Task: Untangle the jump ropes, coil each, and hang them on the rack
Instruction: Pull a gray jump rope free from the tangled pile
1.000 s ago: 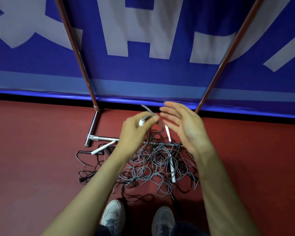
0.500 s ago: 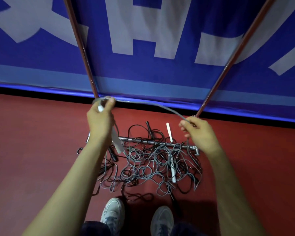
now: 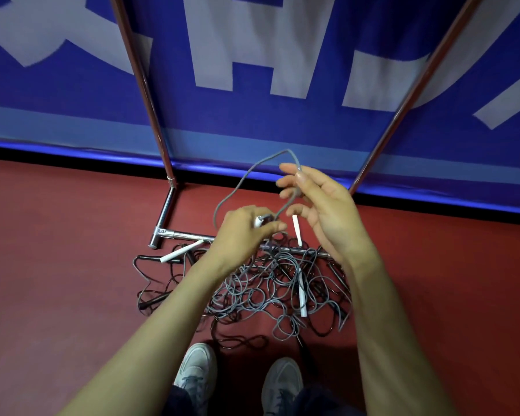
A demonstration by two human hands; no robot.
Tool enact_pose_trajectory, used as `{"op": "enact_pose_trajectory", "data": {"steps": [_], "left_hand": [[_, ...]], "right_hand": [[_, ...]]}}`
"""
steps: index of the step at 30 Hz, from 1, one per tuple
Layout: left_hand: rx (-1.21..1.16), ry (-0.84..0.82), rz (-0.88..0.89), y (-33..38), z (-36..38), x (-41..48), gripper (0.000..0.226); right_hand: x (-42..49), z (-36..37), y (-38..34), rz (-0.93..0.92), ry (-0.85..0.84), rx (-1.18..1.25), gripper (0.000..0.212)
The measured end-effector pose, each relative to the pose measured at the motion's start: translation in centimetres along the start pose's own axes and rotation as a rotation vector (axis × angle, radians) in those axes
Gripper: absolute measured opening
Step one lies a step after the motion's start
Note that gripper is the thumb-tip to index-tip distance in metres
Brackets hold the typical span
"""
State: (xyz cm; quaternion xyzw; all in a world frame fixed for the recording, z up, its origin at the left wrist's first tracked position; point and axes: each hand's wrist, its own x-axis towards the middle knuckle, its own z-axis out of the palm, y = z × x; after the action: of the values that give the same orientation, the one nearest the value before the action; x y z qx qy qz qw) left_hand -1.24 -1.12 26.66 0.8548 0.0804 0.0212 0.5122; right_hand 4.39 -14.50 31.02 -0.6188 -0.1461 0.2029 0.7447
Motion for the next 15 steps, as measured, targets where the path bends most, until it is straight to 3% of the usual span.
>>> {"op": "enact_pose_trajectory", "data": {"steps": [4, 8, 12, 15], "left_hand": [[-0.411, 0.187, -0.051, 0.9, -0.7, 0.2, 0.005], [-0.624, 0.334, -0.143, 0.9, -1.5, 0.4, 0.010], [-0.693, 0.589, -0.137, 0.9, -3.0, 0.9, 0.021], [-0.730, 0.697, -0.160, 0.2, -3.9, 1.0, 0.027]], "right_hand": [[0.3, -0.4, 1.2, 0.136, 0.025, -0.342, 0.026], [0.0, -0.5, 2.3, 0.256, -0.170, -0.511, 0.022], [0.1, -1.0, 2.7, 0.121, -0.115, -0.863, 0.008], [0.3, -1.8, 2.6, 0.033, 0.061, -1.000, 0.007]]}}
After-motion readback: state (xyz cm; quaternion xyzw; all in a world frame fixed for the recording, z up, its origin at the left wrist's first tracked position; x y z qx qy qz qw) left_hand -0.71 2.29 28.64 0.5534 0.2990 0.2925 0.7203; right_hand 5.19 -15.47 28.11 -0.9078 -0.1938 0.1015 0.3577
